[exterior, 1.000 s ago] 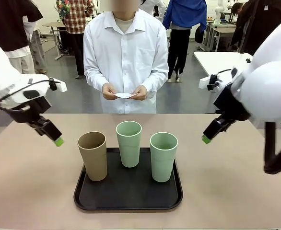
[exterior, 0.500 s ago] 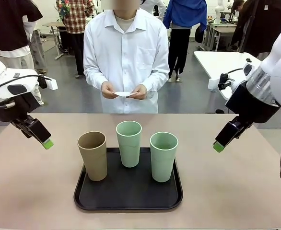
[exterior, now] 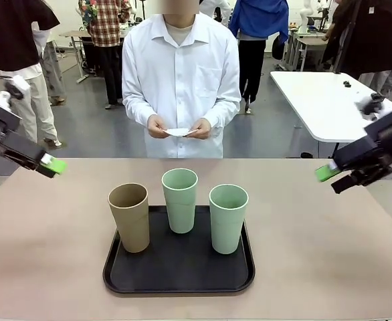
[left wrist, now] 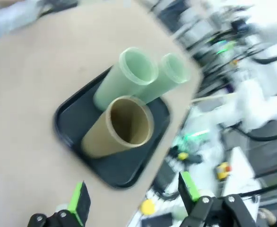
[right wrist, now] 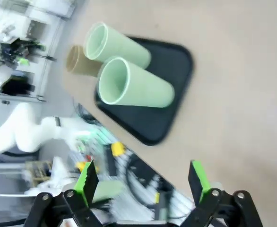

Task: Place coasters on the table and set cups on them.
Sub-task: Pick up one Reusable plastic cup and place it on a coaster set by the human.

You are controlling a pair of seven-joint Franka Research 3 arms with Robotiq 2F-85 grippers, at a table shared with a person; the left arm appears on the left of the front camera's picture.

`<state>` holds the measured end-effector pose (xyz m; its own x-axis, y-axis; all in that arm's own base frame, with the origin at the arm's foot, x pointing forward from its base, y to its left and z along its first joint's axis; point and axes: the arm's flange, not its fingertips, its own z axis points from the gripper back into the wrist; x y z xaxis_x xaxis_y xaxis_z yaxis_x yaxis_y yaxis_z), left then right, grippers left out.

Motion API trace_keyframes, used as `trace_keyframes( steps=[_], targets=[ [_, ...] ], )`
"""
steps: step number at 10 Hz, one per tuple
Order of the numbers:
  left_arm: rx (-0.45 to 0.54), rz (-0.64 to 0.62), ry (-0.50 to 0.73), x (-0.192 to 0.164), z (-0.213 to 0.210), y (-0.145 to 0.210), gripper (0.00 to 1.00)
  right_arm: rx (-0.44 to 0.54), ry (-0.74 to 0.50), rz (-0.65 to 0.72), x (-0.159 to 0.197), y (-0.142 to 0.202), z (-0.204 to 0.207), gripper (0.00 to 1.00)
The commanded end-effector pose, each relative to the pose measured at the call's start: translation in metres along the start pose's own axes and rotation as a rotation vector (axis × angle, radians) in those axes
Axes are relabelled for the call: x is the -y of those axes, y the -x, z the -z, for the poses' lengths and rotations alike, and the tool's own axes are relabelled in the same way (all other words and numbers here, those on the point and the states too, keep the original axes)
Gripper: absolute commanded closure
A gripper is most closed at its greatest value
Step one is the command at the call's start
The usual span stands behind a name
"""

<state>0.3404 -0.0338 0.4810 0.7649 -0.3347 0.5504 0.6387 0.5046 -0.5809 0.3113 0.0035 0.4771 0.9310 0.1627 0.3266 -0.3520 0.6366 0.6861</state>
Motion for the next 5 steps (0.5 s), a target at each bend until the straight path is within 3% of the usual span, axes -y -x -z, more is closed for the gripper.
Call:
trace_keyframes(
  steps=[1,5],
  targets=[
    [0.092,-0.167,0.470,-0.037,-0.011,0.011,0.00,0.108,-0.221,0.196,0.036,0.031,-0.006,0.00],
    [0.040,-0.442,0.444,-0.084,-0.041,0.045,0.00,0.102,-0.313,0.288,0.092,0.056,-0.025,0.00]
  ],
)
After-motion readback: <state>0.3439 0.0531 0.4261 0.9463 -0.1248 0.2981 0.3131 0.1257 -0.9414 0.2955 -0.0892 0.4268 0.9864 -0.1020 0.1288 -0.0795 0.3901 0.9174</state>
